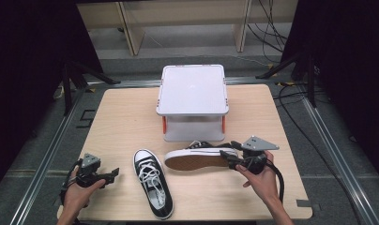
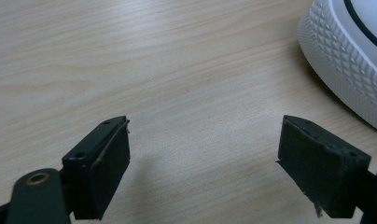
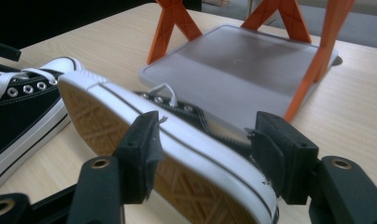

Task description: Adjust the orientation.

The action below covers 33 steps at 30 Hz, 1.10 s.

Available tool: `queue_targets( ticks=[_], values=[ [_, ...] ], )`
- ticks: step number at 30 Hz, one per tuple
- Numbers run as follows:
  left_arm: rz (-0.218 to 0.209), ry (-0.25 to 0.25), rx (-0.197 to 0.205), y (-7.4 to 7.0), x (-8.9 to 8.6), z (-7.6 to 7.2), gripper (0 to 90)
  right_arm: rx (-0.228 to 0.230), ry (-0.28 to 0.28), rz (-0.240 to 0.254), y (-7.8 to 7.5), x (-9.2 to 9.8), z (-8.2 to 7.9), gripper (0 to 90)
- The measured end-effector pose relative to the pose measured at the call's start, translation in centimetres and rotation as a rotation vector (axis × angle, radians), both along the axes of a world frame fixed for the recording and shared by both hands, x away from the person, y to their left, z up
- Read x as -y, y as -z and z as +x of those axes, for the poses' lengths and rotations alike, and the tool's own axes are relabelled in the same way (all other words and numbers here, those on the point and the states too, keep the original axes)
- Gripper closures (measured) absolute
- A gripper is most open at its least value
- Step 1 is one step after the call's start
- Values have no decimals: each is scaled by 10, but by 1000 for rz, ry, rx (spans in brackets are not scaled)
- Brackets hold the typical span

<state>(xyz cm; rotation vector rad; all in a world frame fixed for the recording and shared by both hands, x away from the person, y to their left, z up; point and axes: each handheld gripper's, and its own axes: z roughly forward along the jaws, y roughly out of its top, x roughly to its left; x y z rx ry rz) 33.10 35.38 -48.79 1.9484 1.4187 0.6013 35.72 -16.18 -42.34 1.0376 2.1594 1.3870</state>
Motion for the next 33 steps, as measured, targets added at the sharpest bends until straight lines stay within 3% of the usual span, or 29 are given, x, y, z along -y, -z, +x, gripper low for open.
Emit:
queue_targets(
  ticks=[6,8,11,14,20,23,25,28,33],
  values=[
    [-4,6,-2,0,0,0,165,-35,21,-36,-1,-15,20,485],
    [8,0,-6,1,0,0,165,-62,10,-10,3,-22,28,492],
    [0,4,-4,1,0,0,165,-71,16,-75,5,-31,33,492],
    [-4,9,-3,0,0,0,165,-98,9,-100,8,-37,34,512],
    [20,24,-16,-2,-1,-1,165,-134,-15,-83,5,-34,26,556],
    [-6,6,4,-1,1,-1,166,-112,-29,-101,3,-32,14,557],
    [-4,6,4,-1,2,-1,165,-141,-45,-79,3,-31,3,556],
    [-1,12,2,-1,1,-1,166,-110,-72,-106,4,-27,-7,535],
    [-14,11,4,-2,2,-2,166,-116,-90,-103,5,-25,-11,535]
  ],
)
